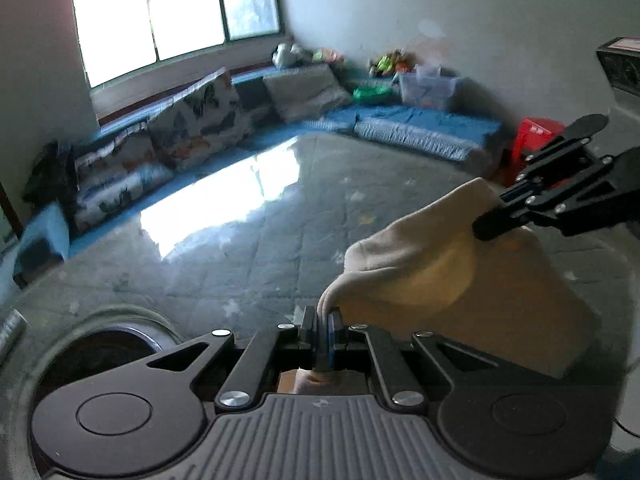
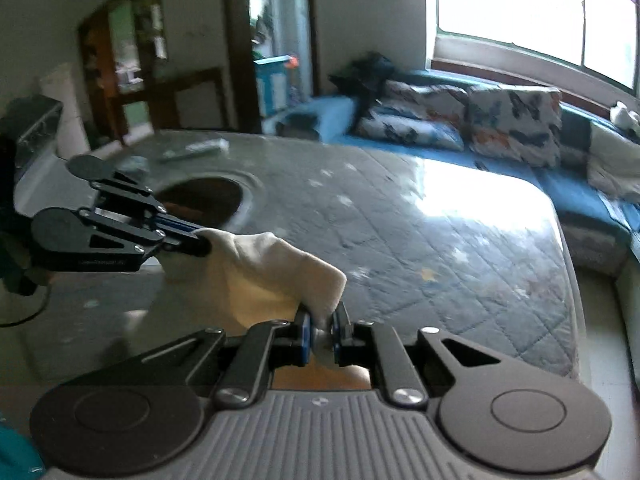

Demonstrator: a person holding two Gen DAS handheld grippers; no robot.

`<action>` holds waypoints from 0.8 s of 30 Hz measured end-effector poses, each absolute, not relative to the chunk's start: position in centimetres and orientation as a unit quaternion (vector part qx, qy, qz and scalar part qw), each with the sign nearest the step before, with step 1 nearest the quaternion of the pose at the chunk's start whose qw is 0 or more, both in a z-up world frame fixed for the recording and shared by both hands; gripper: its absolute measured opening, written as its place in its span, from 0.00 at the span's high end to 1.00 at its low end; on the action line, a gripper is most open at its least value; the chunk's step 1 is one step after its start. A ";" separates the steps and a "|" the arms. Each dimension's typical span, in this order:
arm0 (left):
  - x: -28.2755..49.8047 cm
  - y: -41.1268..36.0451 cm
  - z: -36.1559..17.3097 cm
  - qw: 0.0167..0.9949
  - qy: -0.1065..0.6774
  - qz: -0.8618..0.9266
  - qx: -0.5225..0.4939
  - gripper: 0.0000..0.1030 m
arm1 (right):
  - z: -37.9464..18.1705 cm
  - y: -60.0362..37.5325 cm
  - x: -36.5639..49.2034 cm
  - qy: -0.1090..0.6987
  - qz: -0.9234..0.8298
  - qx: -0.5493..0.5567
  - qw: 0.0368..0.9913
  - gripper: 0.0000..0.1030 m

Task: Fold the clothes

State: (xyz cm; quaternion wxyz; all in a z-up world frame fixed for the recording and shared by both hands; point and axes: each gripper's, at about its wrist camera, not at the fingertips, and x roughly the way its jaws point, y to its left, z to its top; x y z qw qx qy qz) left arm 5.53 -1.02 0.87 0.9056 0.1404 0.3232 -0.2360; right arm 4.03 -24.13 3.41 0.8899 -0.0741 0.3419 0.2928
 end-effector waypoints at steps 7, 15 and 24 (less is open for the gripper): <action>8.3 -1.5 -3.0 0.905 0.354 -0.198 0.129 0.89 | -2.0 -23.2 7.2 0.374 0.233 -0.049 0.896 0.87; 8.0 -1.4 -2.7 0.912 0.350 -0.176 0.121 0.70 | -2.1 -24.4 6.6 0.361 0.197 -0.031 0.911 0.70; 5.3 -2.0 0.1 0.918 0.328 -0.214 0.065 0.68 | 0.3 -24.9 1.9 0.324 0.237 -0.013 0.916 0.65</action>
